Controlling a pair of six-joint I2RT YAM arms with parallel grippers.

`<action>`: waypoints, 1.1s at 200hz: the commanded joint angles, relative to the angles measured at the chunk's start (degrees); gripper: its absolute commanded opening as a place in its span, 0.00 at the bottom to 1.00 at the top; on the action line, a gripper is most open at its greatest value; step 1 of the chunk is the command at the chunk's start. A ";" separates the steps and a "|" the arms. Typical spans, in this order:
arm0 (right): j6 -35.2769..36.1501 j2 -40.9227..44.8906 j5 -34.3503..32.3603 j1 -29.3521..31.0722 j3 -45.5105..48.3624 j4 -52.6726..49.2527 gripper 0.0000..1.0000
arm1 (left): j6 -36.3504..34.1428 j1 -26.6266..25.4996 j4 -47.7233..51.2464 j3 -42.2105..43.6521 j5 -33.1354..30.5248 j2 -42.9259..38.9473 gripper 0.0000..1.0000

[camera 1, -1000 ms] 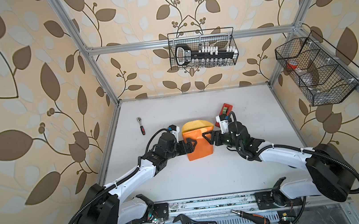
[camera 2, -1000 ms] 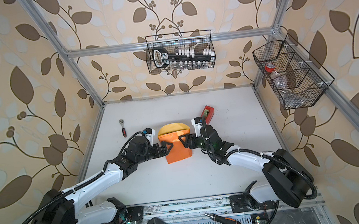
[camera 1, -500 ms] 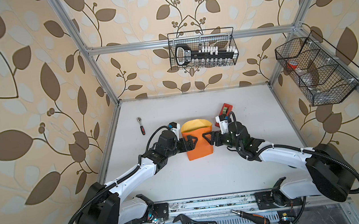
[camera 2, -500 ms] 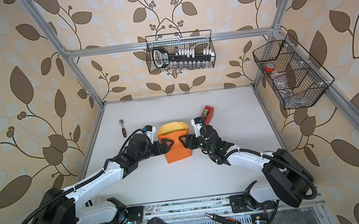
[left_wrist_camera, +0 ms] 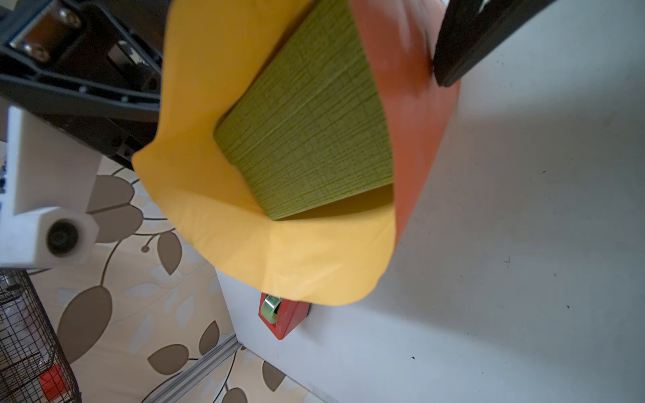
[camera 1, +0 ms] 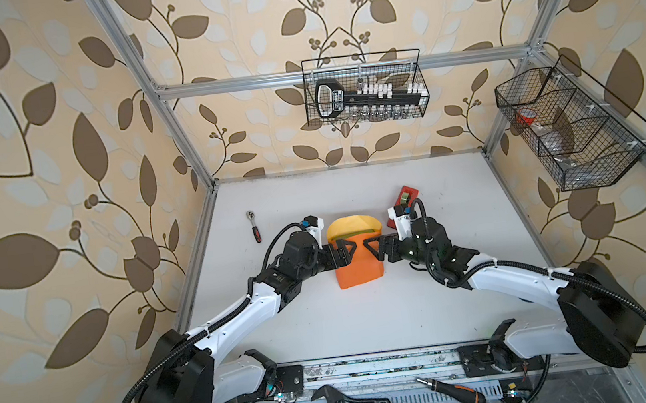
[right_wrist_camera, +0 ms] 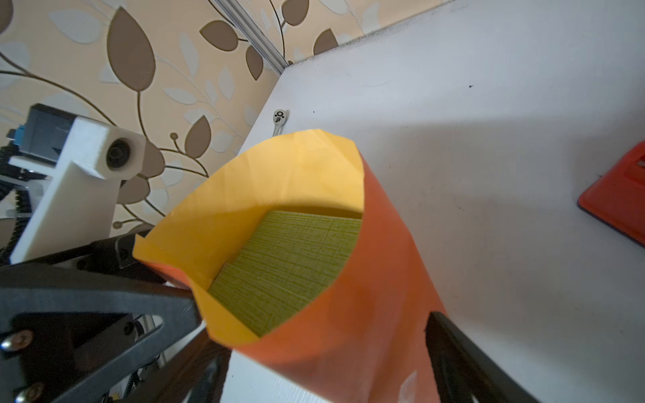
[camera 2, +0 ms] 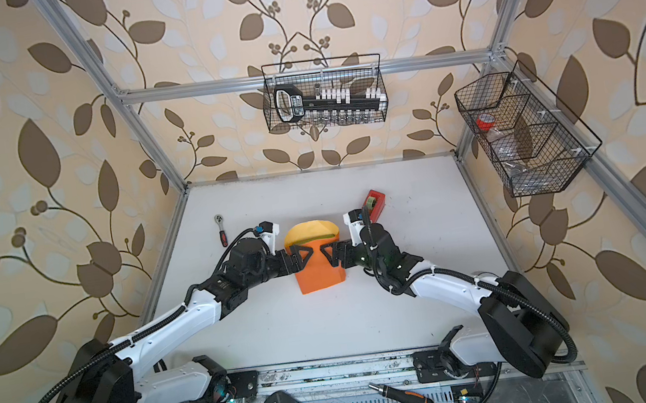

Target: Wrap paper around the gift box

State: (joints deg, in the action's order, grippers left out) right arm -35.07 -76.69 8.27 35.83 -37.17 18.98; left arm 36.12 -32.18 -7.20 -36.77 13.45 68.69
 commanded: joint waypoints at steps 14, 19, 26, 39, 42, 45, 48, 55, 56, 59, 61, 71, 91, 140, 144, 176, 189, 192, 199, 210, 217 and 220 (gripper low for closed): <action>1.67 -2.78 -0.74 -0.82 -2.99 -1.05 0.86 | 0.75 0.32 -1.14 -2.06 -0.02 0.03 0.99; 1.63 -3.21 -0.60 -0.86 -3.07 -1.01 0.85 | 0.75 0.35 -1.07 -2.07 -0.17 0.11 0.99; 1.71 -3.73 -0.56 -0.88 -3.10 -1.04 0.85 | 0.88 0.29 -0.97 -2.17 -0.32 0.25 0.99; 1.94 -4.59 -1.06 -0.93 -3.23 -1.35 0.84 | 1.05 0.32 -0.64 -2.60 -0.54 0.65 0.99; 2.01 -4.75 -1.13 -1.02 -3.26 -1.52 0.83 | 1.13 0.31 -0.55 -2.64 -0.53 0.74 0.99; 2.10 -4.97 -1.17 -0.96 -3.24 -1.58 0.83 | 1.26 0.28 -0.46 -2.76 -0.54 0.82 0.99; 2.15 -5.16 -1.22 -0.99 -3.25 -1.75 0.83 | 1.31 0.29 -0.45 -2.77 -0.53 0.91 0.99; 2.24 -5.55 -1.30 -0.95 -3.18 -2.07 0.82 | 1.45 0.35 -0.61 -2.86 -0.58 1.01 0.99; 2.26 -5.61 -1.36 -0.95 -3.18 -2.09 0.82 | 1.48 0.31 -0.66 -2.86 -0.56 1.06 0.99; 2.26 -5.80 -1.33 -0.94 -3.04 -2.11 0.82 | 1.56 0.28 -0.70 -2.91 -0.62 1.09 0.99; 2.26 -5.90 -1.33 -0.94 -2.94 -2.11 0.82 | 1.65 0.28 -0.71 -2.94 -0.69 1.12 0.99; 2.20 -6.26 -1.22 -0.99 -2.62 -2.21 0.81 | 1.83 0.32 -0.66 -3.04 -1.09 1.35 0.99; 1.92 -6.29 -0.86 -0.89 -1.80 -1.85 0.80 | 1.86 0.37 1.05 -4.09 -2.53 2.34 0.99; 1.76 -5.05 -0.93 -0.86 -0.72 -1.84 0.79 | 1.42 0.46 2.43 -4.17 -4.87 4.70 0.99; 1.84 -5.01 -0.90 -0.94 -0.78 -1.84 0.79 | 1.41 0.49 2.58 -4.06 -5.25 4.74 0.99; 2.09 -4.49 -1.15 -0.96 -0.80 -2.37 0.79 | 0.98 1.55 2.72 -3.31 -7.78 5.18 0.99; 2.11 -4.56 -1.24 -0.94 -0.46 -2.46 0.79 | 0.79 2.31 2.89 -3.33 -8.27 5.77 0.99; 2.10 -4.61 -1.24 -0.99 -0.41 -2.43 0.79 | 0.79 2.45 2.89 -3.31 -8.28 5.91 0.99; 2.09 -4.72 -1.33 -0.97 -0.07 -2.27 0.79 | 0.66 2.59 2.73 -3.33 -8.44 6.33 0.99; 1.92 -4.78 -1.47 -0.98 0.48 -1.91 0.79 | 0.37 2.62 2.65 -3.48 -8.46 7.17 0.99; 1.85 -4.83 -1.44 -0.95 0.78 -1.73 0.79 | 0.20 2.69 2.71 -3.65 -8.24 7.81 0.99; 1.85 -4.87 -1.42 -0.94 0.91 -1.63 0.78 | 0.12 2.61 2.76 -3.72 -8.08 8.10 0.99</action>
State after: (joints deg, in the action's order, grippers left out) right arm -34.04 -82.15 7.90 34.98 -38.59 18.81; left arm 37.60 -30.06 -4.38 -39.24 7.11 75.05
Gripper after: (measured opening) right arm 0.789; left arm 0.989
